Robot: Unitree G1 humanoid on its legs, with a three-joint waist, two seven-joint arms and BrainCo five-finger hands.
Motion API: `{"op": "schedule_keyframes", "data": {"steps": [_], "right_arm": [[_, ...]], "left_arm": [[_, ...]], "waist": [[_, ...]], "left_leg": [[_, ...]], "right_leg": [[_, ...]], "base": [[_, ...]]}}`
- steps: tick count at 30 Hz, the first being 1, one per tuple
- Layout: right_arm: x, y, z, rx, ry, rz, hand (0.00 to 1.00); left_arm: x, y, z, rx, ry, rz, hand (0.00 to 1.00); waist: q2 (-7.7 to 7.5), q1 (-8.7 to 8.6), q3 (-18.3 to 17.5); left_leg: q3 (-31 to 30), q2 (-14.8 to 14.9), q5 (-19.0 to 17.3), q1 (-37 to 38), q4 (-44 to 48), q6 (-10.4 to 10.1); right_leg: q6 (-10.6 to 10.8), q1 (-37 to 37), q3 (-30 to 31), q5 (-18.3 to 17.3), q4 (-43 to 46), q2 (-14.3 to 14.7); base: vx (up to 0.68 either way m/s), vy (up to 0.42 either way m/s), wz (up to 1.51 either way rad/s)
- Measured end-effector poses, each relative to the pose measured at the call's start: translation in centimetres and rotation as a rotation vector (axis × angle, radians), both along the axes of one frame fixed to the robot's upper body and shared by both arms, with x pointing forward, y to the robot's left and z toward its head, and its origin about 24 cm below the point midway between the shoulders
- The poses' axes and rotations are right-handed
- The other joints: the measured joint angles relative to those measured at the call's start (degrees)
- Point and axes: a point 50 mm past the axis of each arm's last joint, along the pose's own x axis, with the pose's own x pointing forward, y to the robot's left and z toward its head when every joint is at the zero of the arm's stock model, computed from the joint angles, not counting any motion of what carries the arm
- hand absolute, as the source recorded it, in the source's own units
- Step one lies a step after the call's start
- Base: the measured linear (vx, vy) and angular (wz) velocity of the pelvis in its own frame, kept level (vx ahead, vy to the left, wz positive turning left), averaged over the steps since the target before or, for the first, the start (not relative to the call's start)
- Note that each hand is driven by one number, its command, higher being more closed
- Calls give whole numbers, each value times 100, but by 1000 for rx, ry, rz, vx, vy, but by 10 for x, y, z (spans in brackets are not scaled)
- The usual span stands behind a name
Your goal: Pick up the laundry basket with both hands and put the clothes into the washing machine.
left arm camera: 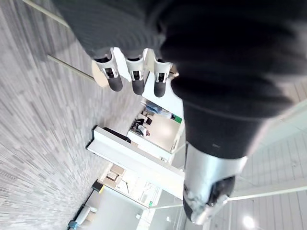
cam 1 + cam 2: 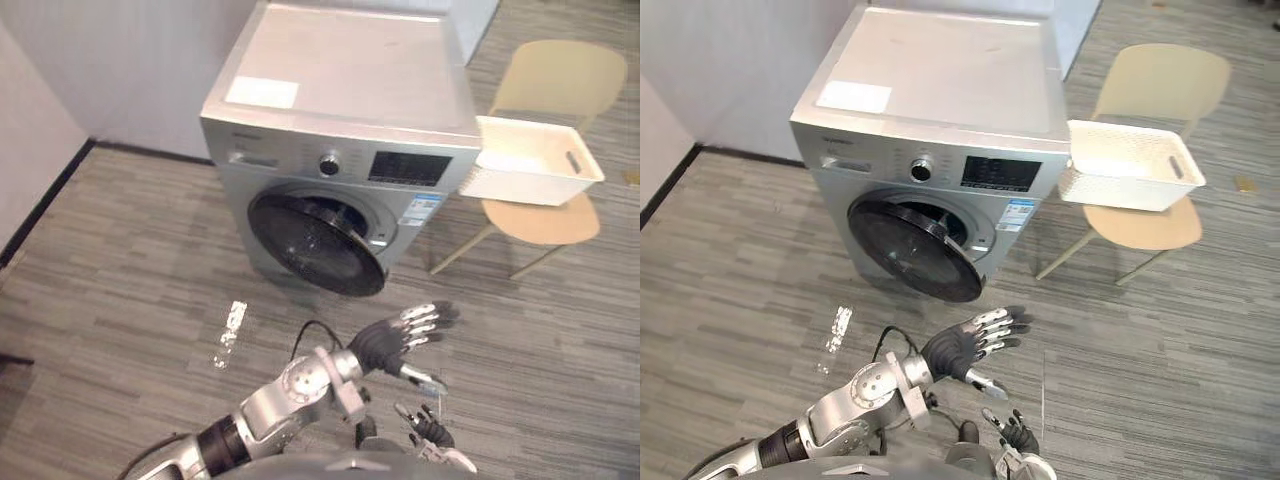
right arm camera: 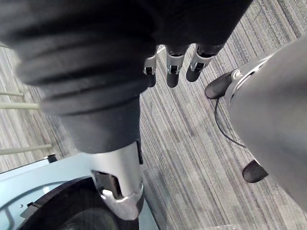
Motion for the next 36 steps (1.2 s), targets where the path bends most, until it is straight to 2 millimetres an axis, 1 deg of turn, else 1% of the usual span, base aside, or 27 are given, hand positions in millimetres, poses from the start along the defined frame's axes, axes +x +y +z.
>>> {"op": "schedule_keyframes", "data": {"steps": [3, 6, 9, 12, 18, 20, 21, 23, 24, 25, 26, 28, 29, 31, 32, 33, 34, 35, 36], "right_arm": [[-4, -3, -2, -8, 22, 7, 0], [-5, -2, -3, -4, 35, 7, 0], [-16, -1, -9, -1, 88, 14, 0], [-24, -3, -11, -1, 126, 13, 0], [-27, -1, -13, 3, 140, 18, 0], [-26, 2, -13, 7, 137, 35, 0], [-26, 3, -12, 7, 136, 45, 0], [-24, 5, -12, 10, 133, 64, 0], [-24, 6, -12, 11, 132, 68, 0], [-23, 7, -12, 17, 135, 71, 0], [-22, 8, -12, 19, 136, 75, 0], [-16, 13, -11, 25, 121, 108, 0], [-14, 15, -11, 29, 116, 118, 0], [-5, 18, -9, 39, 96, 128, 0], [-3, 19, -9, 42, 93, 130, 0], [2, 21, -8, 46, 82, 135, 0], [9, 25, -7, 34, 70, 171, 0], [13, 27, -7, 27, 66, 197, 0], [18, 31, -6, 12, 60, 245, 0]], "left_arm": [[1, 2, -2, 9, 3, 1, 0], [3, 7, -10, 46, 16, 13, 0], [3, 10, -13, 61, 22, 16, 0], [3, 15, -20, 91, 33, 23, 0], [3, 27, -42, 144, 118, 83, 0], [11, 50, -67, 202, 213, 206, 0], [14, 58, -75, 222, 241, 249, 0], [21, 88, -98, 306, 313, 395, 0], [22, 102, -108, 352, 343, 457, 0], [21, 120, -121, 418, 380, 524, 0], [19, 129, -127, 447, 400, 554, 0], [12, 159, -146, 548, 465, 665, 0], [10, 165, -150, 574, 480, 684, 0], [3, 189, -166, 670, 544, 785, 0], [1, 194, -170, 692, 562, 814, 0], [-3, 206, -178, 729, 614, 870, 0], [-13, 219, -188, 792, 674, 918, 0], [-20, 225, -194, 820, 711, 937, 0], [-34, 236, -204, 872, 789, 970, 0]], "waist": [[93, -26, -80], [127, -26, -115], [129, -25, -116], [114, -33, -127], [73, -21, -169], [41, -29, -227], [32, -28, -237], [1, -25, -266], [-12, -22, -274], [-37, -7, -292], [-48, 8, -300], [-68, 62, -307], [-70, 74, -306], [-92, 78, -292], [-107, 83, -283], [-142, 104, -261], [-184, 129, -234], [-200, 120, -222], [-248, 110, -190]], "left_leg": [[15, 24, 0, 74, -3, -2], [17, 37, 4, 140, -26, -12], [11, 36, -9, 156, -41, -57], [-13, 22, -7, 209, -43, -60], [-36, 17, -2, 209, -44, -68], [-45, 17, -9, 204, -45, -72], [-56, 17, -13, 204, -45, -75], [-114, 13, -22, 192, -45, -87], [-158, 8, -27, 190, -45, -94], [-178, 4, -43, 190, -45, -112], [-177, 4, -50, 190, -45, -116], [-177, 4, -70, 180, -45, -114], [-173, 4, -70, 180, -45, -111], [-134, 8, -80, 181, -44, -103], [-105, 14, -86, 182, -44, -107], [-20, 33, -98, 191, -44, -108], [71, 46, -115, 205, -43, -120], [101, 56, -118, 207, -43, -123], [158, 68, -129, 236, -43, -134]], "right_leg": [[-41, 85, 9, 27, -61, 23], [-122, 191, 6, 69, -180, 44], [-165, 210, 0, 46, -199, 43], [-203, 300, -26, 2, -237, 35], [-191, 321, -45, -6, -254, 33], [-186, 342, -57, -7, -304, 37], [-183, 358, -68, -5, -325, 39], [-152, 383, -140, -9, -335, 39], [-132, 405, -178, -20, -335, 39], [-128, 414, -192, -34, -336, 40], [-129, 414, -191, -37, -339, 40], [-143, 414, -191, -34, -353, 42], [-143, 413, -188, -34, -358, 42], [-143, 410, -157, -32, -385, 45], [-146, 403, -137, -28, -387, 49], [-157, 385, -61, -5, -383, 66], [-134, 346, 24, 37, -393, 88], [-131, 340, 51, 50, -408, 96], [-121, 335, 124, 66, -420, 107]], "base": [[-10, -8, -3], [-43, 6, -2], [-77, 20, 0], [-56, 26, 5], [-10, 5, 2], [35, -5, 1], [51, -11, 5], [49, -12, 13], [55, -12, 17], [49, -10, 12], [66, -12, 4], [69, -12, 0], [73, -13, -3], [57, -10, -8], [45, -10, -19], [49, -7, -35], [36, -4, -36], [29, -2, -35], [26, -7, -24]]}}
